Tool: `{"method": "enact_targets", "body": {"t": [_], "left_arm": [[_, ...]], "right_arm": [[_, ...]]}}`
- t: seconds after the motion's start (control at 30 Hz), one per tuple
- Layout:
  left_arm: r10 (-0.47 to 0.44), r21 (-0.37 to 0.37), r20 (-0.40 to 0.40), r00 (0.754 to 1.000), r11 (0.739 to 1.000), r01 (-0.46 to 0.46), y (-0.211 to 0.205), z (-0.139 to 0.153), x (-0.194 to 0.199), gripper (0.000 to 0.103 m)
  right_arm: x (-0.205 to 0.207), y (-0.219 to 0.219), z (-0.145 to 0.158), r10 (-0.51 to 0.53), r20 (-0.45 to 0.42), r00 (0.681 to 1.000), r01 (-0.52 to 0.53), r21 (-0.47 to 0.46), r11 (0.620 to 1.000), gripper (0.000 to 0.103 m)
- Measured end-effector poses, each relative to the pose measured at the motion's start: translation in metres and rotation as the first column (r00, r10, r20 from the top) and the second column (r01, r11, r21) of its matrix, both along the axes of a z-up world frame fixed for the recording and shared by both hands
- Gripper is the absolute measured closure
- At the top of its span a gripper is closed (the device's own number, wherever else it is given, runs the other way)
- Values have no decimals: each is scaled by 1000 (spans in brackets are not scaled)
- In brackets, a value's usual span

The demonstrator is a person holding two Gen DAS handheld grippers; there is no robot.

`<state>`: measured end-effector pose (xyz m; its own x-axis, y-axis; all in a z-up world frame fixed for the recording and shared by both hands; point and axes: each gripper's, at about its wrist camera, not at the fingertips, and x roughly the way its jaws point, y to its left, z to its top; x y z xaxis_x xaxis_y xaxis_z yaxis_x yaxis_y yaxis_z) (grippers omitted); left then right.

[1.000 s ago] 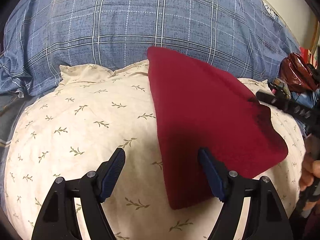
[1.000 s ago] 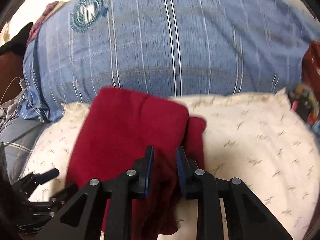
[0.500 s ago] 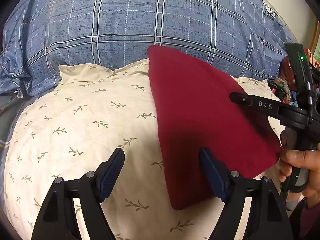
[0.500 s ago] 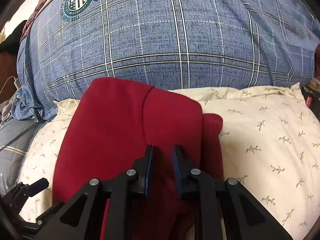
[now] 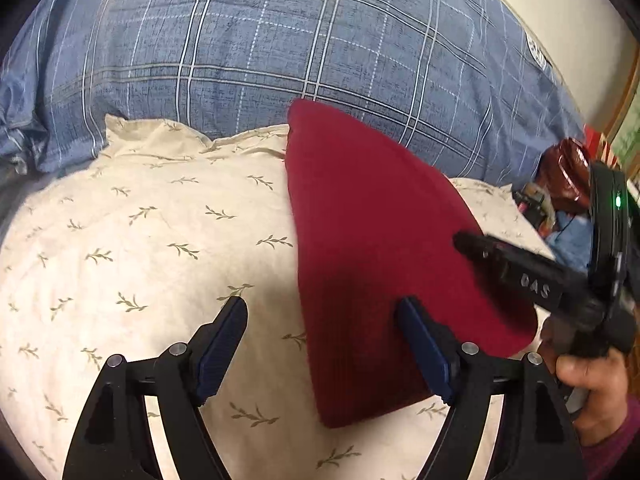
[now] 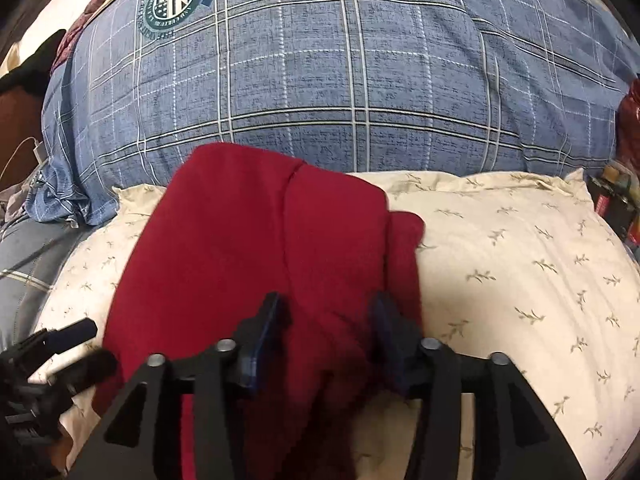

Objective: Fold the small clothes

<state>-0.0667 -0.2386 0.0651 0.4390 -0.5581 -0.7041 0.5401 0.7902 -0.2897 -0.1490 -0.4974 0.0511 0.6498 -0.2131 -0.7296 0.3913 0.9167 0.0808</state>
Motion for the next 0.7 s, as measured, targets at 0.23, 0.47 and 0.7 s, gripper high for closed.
{"method": "enact_targets", "body": {"t": [0.23, 0.47, 0.7], "left_arm": [[17, -72, -122, 992, 997, -26, -3, -16, 32, 22], [-11, -108, -161, 987, 994, -6, -26, -24, 71, 7], [-90, -112, -202, 975, 991, 68, -69, -39, 98, 34]], "right_arm": [[-14, -46, -4, -63, 60, 996, 52, 164, 985, 15], [12, -72, -31, 6, 107, 994, -46, 380, 924, 17], [19, -66, -30, 42, 138, 990, -93, 391, 916, 61]]}}
